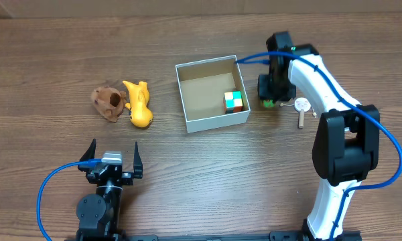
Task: Pack container
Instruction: 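Carry the green ball into the white box and release it, then move the right gripper right and lower it over the pig drum toy, then close the right gripper on the drum's wooden stick and lift, then carry the pig drum left over the white box and lower it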
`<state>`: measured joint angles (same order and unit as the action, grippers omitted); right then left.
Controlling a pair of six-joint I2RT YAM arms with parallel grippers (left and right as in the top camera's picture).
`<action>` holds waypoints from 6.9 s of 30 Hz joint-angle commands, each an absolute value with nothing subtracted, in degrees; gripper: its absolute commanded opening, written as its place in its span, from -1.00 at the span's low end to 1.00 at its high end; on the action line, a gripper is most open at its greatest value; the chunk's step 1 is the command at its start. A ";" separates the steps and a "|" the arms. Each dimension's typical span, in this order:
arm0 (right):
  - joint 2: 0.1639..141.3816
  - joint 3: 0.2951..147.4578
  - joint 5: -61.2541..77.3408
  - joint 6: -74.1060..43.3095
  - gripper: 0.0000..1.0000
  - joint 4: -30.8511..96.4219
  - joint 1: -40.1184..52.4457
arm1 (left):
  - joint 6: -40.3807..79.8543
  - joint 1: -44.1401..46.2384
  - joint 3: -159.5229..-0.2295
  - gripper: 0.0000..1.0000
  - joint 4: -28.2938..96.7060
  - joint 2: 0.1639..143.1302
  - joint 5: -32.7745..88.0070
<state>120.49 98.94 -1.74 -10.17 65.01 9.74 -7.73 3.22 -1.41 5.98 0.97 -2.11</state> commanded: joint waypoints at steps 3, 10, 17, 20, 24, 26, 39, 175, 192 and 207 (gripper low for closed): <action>115.13 113.73 -3.16 -8.47 -0.24 70.94 11.38 | -8.60 2.79 -1.06 1.00 5.78 0.69 -1.45; 115.09 117.36 -3.14 -8.47 -0.23 72.31 18.74 | -8.60 2.79 -1.06 1.00 5.78 0.69 -1.45; 115.44 117.08 -5.91 -5.69 -0.16 69.45 27.73 | -8.60 2.79 -1.06 1.00 5.78 0.69 -1.45; 115.94 115.09 -9.56 -5.69 -0.14 66.74 29.61 | -8.60 2.79 -1.06 1.00 5.78 0.69 -1.45; 118.02 111.42 -10.98 -5.48 -0.14 63.66 29.82 | -8.60 2.79 -1.06 1.00 5.78 0.69 -1.45; 119.72 110.02 -10.94 -5.50 -0.14 62.98 29.26 | -8.60 2.79 -1.06 1.00 5.78 0.69 -1.45; 123.57 108.71 -11.64 -4.10 -0.14 57.87 27.29 | -8.60 2.79 -1.06 1.00 5.78 0.69 -1.43; 109.49 80.34 0.10 -9.08 -0.78 51.99 -1.34 | -8.60 2.79 -1.06 0.99 5.78 0.69 -1.43; 104.14 100.75 -7.73 -6.98 -0.78 63.61 17.91 | -8.60 2.79 -1.06 1.00 5.78 0.69 -1.45; 107.15 99.02 -7.22 -7.25 -0.76 55.75 30.72 | -8.60 2.79 -1.06 1.00 5.78 0.69 -1.45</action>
